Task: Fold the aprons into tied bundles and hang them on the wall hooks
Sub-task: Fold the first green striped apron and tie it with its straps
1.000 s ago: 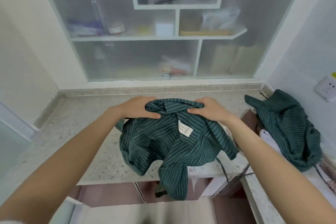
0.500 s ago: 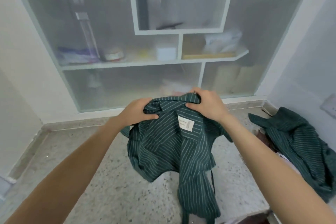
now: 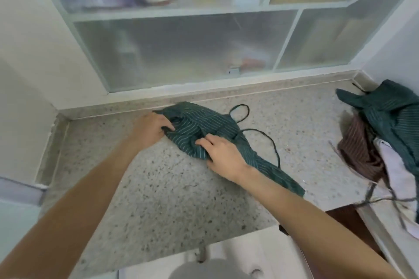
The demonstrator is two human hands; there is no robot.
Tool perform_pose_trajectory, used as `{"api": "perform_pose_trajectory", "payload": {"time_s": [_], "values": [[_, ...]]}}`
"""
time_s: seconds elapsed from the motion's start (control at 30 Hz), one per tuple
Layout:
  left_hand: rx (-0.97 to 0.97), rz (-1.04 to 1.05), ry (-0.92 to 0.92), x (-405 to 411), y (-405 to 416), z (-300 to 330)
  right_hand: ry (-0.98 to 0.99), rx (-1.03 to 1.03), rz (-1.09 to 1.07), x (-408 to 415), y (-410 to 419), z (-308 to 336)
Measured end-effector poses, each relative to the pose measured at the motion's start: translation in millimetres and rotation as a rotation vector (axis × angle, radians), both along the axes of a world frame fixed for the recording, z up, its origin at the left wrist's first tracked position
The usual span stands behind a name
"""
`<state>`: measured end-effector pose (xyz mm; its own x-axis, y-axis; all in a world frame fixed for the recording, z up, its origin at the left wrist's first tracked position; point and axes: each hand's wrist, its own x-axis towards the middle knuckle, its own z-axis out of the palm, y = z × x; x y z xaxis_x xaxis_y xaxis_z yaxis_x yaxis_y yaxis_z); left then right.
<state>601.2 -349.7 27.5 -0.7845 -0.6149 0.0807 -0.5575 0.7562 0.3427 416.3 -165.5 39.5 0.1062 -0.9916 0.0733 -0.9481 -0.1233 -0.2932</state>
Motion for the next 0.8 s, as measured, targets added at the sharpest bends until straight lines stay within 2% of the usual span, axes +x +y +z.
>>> {"api": "perform_pose_trajectory", "payload": {"time_s": [0.07,0.13,0.23,0.33,0.4,0.47,0.57,0.63,0.73,0.8], "values": [[0.086,0.042,-0.086,28.3,8.8,-26.3,-0.144,0.264,0.028,31.9,0.4,-38.3],[0.134,0.057,-0.086,45.9,19.6,-42.7,-0.219,0.441,0.088,50.1,4.8,-63.3],[0.171,0.097,-0.042,58.6,33.6,-57.2,-0.235,0.373,0.103,59.2,7.7,-86.9],[0.249,0.115,-0.051,55.0,52.0,-76.3,-0.185,0.201,-0.088,44.3,10.5,-104.0],[0.307,0.073,-0.138,45.3,67.6,-90.4,-0.049,0.279,-0.248,28.1,14.4,-116.3],[0.350,-0.018,-0.246,33.7,83.2,-103.7,0.006,0.456,-0.353,17.2,21.0,-128.2],[0.356,-0.156,-0.418,20.4,97.9,-119.4,-0.137,0.595,-0.409,9.9,31.3,-142.3],[0.317,-0.202,-0.467,21.1,100.4,-123.5,-0.266,0.562,-0.428,6.7,36.9,-147.1],[0.225,-0.221,-0.327,41.2,96.2,-124.5,-0.392,0.546,-0.464,1.8,39.5,-146.5],[0.211,-0.228,-0.197,67.9,93.0,-123.5,-0.333,0.589,-0.454,-3.6,40.6,-145.5]]}}
